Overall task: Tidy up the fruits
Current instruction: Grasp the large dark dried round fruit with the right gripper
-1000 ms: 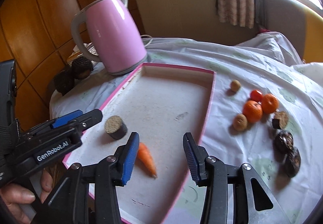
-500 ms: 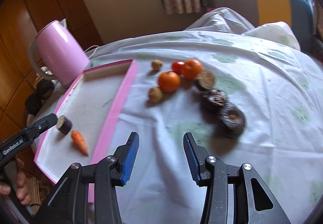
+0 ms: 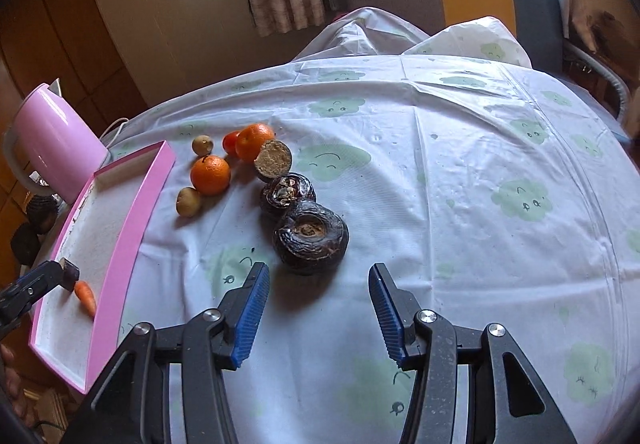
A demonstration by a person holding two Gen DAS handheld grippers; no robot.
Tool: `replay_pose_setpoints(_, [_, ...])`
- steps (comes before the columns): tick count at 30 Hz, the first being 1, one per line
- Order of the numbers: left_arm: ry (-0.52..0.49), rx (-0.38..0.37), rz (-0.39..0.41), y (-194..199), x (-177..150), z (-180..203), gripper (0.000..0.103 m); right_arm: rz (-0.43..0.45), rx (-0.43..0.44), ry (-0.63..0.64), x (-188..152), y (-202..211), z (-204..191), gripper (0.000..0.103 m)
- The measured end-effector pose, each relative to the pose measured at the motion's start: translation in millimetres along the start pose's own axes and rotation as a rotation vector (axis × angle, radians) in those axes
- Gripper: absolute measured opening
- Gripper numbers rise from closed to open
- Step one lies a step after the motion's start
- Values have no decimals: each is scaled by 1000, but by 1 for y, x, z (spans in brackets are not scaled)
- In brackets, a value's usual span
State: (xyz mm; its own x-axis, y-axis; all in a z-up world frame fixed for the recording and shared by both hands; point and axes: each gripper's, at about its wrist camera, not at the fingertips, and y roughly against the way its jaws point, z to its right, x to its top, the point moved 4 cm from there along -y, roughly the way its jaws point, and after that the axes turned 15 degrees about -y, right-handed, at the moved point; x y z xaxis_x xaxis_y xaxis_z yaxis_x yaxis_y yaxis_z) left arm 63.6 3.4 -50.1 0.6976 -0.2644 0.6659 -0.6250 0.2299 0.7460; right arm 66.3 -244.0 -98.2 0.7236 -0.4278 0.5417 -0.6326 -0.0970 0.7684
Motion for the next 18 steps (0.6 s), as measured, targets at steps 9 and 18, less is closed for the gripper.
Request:
replay_pose_setpoints(9, [-30, -52, -13, -11, 8, 16, 52, -9, -13, 36, 7, -24, -8, 52])
replay_pose_setpoints(18, [-46, -84, -24, -24, 20, 31, 52, 13, -18, 77, 3, -27, -10, 47])
